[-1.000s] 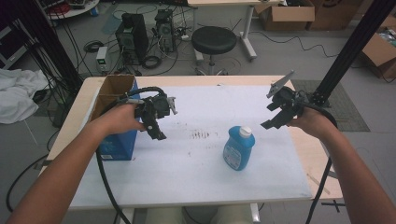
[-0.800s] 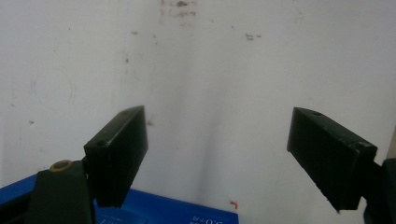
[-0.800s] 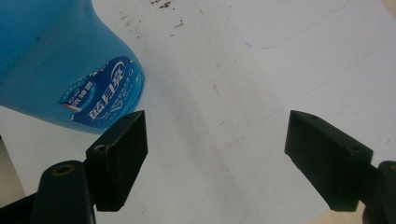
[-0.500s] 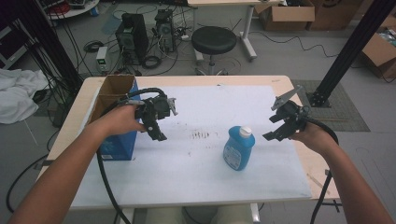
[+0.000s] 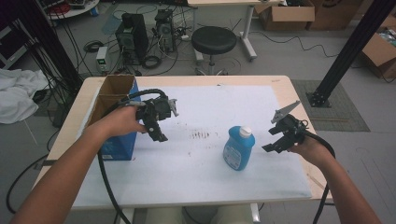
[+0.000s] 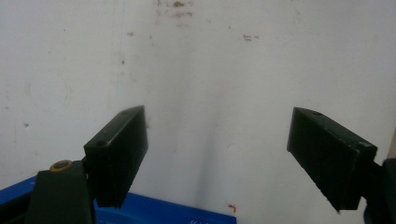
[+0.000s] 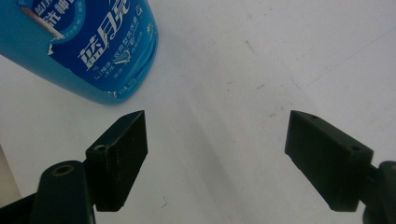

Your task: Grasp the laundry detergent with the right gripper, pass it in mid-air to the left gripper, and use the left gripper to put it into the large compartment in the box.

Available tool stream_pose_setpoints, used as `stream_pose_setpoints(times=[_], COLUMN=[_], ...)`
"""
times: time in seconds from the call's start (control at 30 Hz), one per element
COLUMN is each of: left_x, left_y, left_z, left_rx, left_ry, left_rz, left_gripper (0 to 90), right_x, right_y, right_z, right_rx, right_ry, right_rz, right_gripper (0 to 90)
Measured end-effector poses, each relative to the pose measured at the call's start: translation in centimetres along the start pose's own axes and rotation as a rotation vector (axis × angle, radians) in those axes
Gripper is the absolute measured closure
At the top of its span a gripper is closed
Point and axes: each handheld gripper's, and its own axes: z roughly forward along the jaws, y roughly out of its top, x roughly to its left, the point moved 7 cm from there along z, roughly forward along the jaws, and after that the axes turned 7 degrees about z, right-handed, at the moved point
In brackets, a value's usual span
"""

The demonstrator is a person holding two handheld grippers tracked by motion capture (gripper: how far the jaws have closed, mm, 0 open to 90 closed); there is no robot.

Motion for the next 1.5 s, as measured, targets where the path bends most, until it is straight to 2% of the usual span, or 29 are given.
stream_pose_setpoints(times=[0.43, 0.87, 1.5], left_x=[-0.1, -0.1, -0.2], left_y=[0.0, 0.1, -0.1], left_z=[0.3, 0.4, 0.3], left_rx=[-0.008, -0.011, -0.019], left_ry=[-0.001, 0.000, 0.004], left_rz=[-0.006, -0.001, -0.001], left_gripper=[21.0, 21.0, 21.0], right_x=[0.8, 2.3, 4.3], right_y=[-1.1, -2.5, -2.6], right_z=[0.7, 1.5, 1.6], right_rx=[-0.010, -0.065, -0.148], right_ry=[0.006, 0.008, 0.000], right_rz=[0.018, 0.064, 0.109], right_gripper=[21.0, 21.3, 21.7])
